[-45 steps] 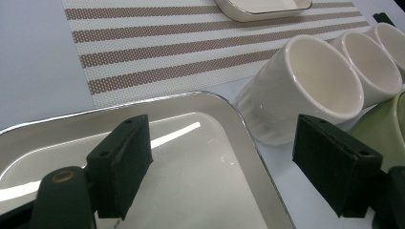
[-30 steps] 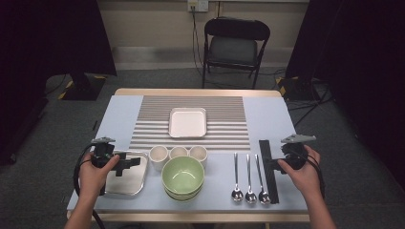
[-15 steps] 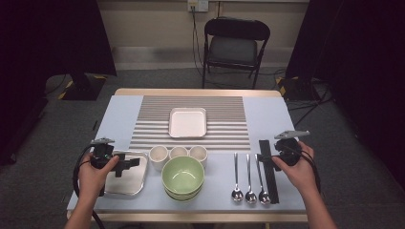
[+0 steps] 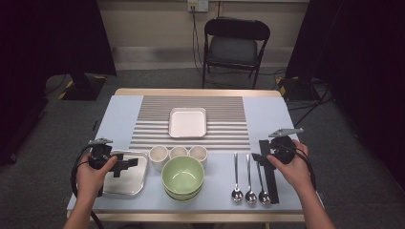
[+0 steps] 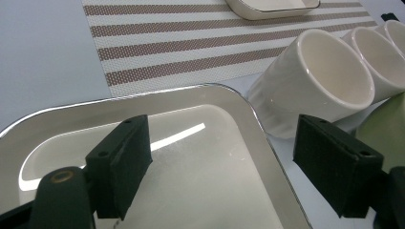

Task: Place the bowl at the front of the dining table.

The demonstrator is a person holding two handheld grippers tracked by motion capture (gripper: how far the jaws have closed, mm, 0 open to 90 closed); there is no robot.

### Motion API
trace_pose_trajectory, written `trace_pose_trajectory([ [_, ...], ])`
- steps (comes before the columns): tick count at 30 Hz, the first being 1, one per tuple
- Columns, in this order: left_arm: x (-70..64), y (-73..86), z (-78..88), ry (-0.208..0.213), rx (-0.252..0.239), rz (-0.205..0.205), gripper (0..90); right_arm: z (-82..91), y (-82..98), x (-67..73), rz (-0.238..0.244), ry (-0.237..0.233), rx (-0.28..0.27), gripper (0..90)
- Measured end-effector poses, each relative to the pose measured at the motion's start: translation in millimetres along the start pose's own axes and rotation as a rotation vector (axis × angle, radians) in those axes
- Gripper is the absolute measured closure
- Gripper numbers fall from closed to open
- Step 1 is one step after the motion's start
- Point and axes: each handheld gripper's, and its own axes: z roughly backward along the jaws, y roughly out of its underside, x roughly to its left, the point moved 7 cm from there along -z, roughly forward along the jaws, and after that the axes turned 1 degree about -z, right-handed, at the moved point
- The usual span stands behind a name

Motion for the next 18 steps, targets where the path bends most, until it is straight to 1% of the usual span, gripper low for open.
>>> trace_pose_trajectory([
  [1, 0.0, 0.1, 0.0, 0.003, 0.001, -0.001, 20.3, -0.1, -0.9, 1.3, -0.007, -0.001, 0.001, 15.6],
  [2, 0.2, 0.1, 0.0, 0.000, 0.000, -0.001, 20.3, -0.8, -2.2, 1.7, 0.004, -0.004, -0.004, 15.6],
  [6, 0.7, 0.0, 0.5, -0.005, -0.002, -0.004, 20.3, -1.8, -6.5, 5.6, 0.009, -0.009, 0.001, 15.7],
  [9, 0.1, 0.0, 0.7, -0.005, -0.002, -0.008, 20.3, -3.1, -10.1, 9.4, 0.024, -0.015, -0.001, 15.9],
  [11, 0.1, 0.2, 0.9, 0.001, -0.003, -0.004, 20.3, -4.2, -12.3, 11.3, 0.032, -0.022, -0.011, 15.9],
  [12, 0.1, 0.3, 0.9, 0.002, -0.004, 0.000, 20.3, -4.4, -12.9, 12.9, 0.023, -0.025, -0.007, 16.0],
  [15, 0.7, 0.6, 1.3, 0.007, -0.006, 0.006, 20.2, -6.4, -14.8, 15.5, 0.032, -0.032, -0.008, 15.9],
  [18, 1.1, 0.3, 1.7, 0.004, -0.005, -0.001, 20.3, -7.4, -17.1, 18.1, 0.043, -0.038, -0.004, 16.0],
])
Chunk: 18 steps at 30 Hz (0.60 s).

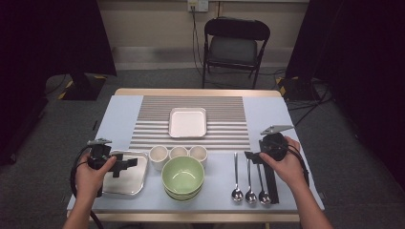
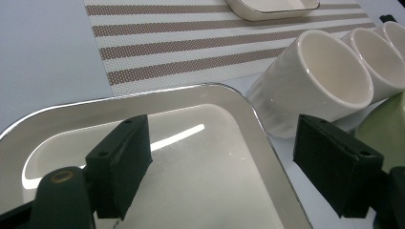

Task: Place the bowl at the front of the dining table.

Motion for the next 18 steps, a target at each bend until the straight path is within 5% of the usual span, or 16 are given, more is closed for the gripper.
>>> trace_pose_trajectory([
  [18, -2.8, 1.2, -1.7, 0.007, 0.010, -0.005, 20.2, -4.3, -14.8, 14.6, 0.028, -0.040, 0.006, 15.8],
])
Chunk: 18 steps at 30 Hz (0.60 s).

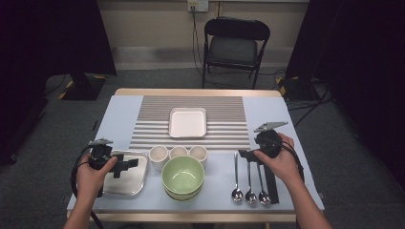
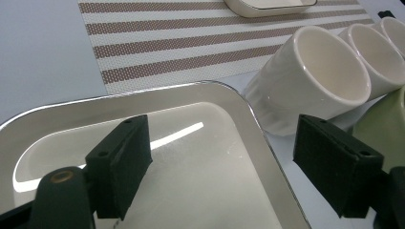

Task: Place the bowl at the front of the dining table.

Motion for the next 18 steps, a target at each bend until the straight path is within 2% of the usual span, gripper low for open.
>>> trace_pose_trajectory([
  [18, -1.7, 1.3, -1.7, 0.002, 0.005, -0.003, 20.2, -5.2, -7.9, 13.3, 0.023, -0.027, 0.004, 16.3],
])
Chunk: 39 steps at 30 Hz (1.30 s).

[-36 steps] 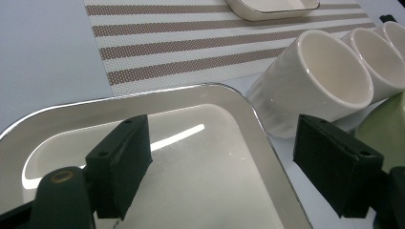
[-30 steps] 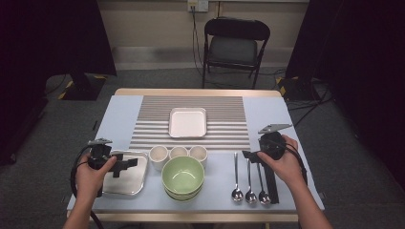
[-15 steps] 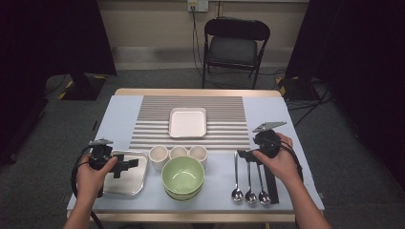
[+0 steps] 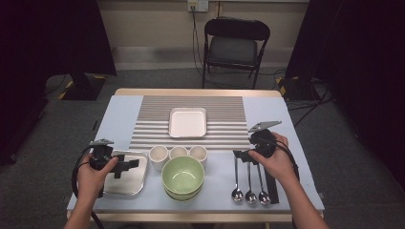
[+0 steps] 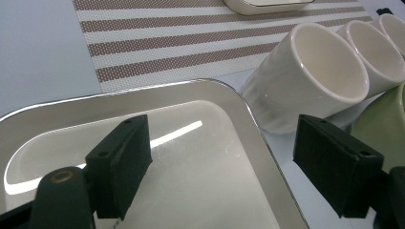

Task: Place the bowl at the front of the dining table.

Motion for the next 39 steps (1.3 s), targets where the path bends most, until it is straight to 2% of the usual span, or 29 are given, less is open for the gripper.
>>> trace_pose_trajectory([
  [21, -0.6, 1.0, -1.5, 0.005, 0.005, -0.002, 20.2, -3.5, -10.3, 10.4, 0.037, -0.015, 0.013, 16.3],
  [39, -1.2, 0.8, -1.9, 0.006, 0.006, -0.003, 20.2, -8.2, -22.3, 26.4, 0.072, -0.041, 0.025, 16.5],
])
